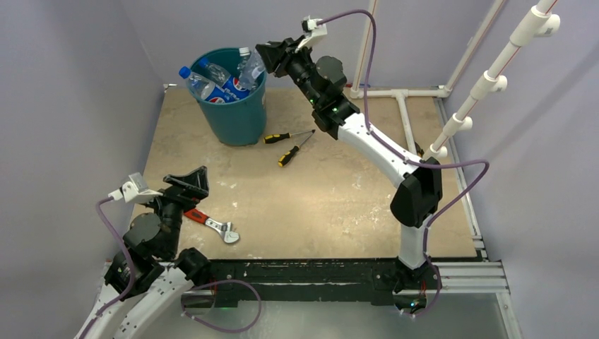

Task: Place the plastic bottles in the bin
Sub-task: Place the plastic bottle in the trash bin.

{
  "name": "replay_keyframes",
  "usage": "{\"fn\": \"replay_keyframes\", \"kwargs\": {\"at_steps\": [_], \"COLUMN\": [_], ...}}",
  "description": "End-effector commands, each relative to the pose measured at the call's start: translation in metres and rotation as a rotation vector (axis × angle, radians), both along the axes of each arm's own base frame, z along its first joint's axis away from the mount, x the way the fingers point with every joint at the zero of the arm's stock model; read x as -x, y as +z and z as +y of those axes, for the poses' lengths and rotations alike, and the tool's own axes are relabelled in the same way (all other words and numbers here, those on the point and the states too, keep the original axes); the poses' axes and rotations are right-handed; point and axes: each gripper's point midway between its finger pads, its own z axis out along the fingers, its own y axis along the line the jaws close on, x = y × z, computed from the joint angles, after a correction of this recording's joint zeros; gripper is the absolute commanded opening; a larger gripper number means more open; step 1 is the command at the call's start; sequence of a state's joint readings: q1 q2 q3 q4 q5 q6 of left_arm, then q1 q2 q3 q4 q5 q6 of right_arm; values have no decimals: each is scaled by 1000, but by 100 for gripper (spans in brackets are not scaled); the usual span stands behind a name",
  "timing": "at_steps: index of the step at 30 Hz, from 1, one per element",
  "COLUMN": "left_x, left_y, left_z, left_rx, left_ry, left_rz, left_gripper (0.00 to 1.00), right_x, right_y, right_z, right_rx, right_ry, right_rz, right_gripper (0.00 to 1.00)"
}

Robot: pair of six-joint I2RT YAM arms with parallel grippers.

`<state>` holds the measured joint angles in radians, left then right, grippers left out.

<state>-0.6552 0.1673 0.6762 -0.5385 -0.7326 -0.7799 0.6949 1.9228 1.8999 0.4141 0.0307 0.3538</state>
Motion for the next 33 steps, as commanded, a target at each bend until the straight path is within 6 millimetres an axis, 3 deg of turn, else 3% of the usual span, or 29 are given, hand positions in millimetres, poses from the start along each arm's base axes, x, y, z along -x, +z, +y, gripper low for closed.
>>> {"fn": "replay_keyframes", "kwargs": {"at_steps": [1, 7, 12, 20, 24, 33], "left_x": [-5, -12, -13, -1, 3, -2], "left_y": [14, 25, 27, 16, 7, 13], "left_z": [1, 0, -8, -9, -3, -2], "left_rx": [-22, -66, -61, -11, 7, 4], "left_ry": [17, 28, -10, -53, -36, -9], "left_rz": [-46, -61, -54, -67, -54, -28], "left_gripper": [97, 96, 96, 96, 95, 94], "right_x": [31, 54, 68, 44, 36, -9], "right_y": [68, 101, 121, 80, 68, 31], "right_z": [-18, -23, -12, -13, -14, 11], "right_rx": [-120, -271, -176, -7, -6, 103], "right_ry": [25, 131, 134, 2, -35, -108], "right_rz": [-101, -44, -65, -63, -101, -79], "right_gripper": [0, 0, 0, 0, 0, 0]}}
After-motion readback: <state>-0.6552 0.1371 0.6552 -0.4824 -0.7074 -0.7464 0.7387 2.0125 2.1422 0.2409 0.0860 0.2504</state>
